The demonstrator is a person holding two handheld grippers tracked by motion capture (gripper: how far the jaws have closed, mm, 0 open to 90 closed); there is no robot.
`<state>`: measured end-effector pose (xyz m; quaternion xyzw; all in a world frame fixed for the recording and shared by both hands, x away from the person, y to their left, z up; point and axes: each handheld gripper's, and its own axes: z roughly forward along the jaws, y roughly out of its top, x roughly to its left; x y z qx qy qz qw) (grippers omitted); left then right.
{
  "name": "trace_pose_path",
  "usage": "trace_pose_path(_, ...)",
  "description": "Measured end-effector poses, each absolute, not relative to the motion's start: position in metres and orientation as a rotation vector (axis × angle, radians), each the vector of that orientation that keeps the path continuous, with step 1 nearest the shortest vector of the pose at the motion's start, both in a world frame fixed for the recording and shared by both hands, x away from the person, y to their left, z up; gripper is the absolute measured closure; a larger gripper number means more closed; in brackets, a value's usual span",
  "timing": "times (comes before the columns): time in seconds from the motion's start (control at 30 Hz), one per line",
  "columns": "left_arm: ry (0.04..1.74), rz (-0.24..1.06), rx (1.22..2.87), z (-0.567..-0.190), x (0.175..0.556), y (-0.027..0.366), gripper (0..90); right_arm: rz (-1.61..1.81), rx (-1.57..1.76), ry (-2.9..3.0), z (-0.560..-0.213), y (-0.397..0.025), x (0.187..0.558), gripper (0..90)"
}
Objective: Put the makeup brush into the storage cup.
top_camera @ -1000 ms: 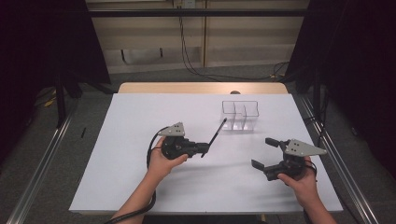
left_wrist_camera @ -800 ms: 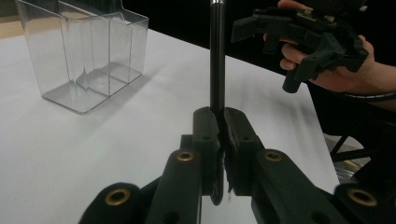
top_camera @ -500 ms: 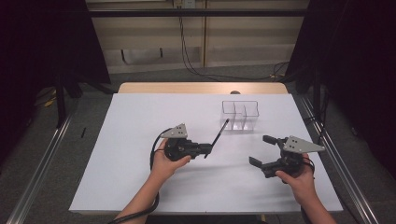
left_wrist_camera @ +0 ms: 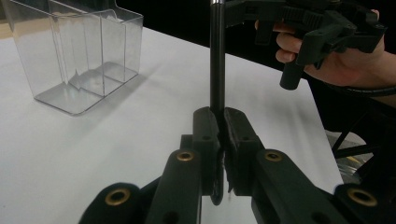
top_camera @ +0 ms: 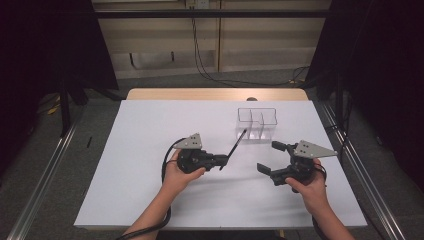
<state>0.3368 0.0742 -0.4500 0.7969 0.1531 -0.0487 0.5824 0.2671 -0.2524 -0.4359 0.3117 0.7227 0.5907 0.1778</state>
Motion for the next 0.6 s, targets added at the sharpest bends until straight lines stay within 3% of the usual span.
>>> trace_pose_path(0.6,0.349,-0.117,1.866,-0.450,0.335,0.072,84.1,1.697,0.919,2.033,-0.426,-0.230,0.280,0.0)
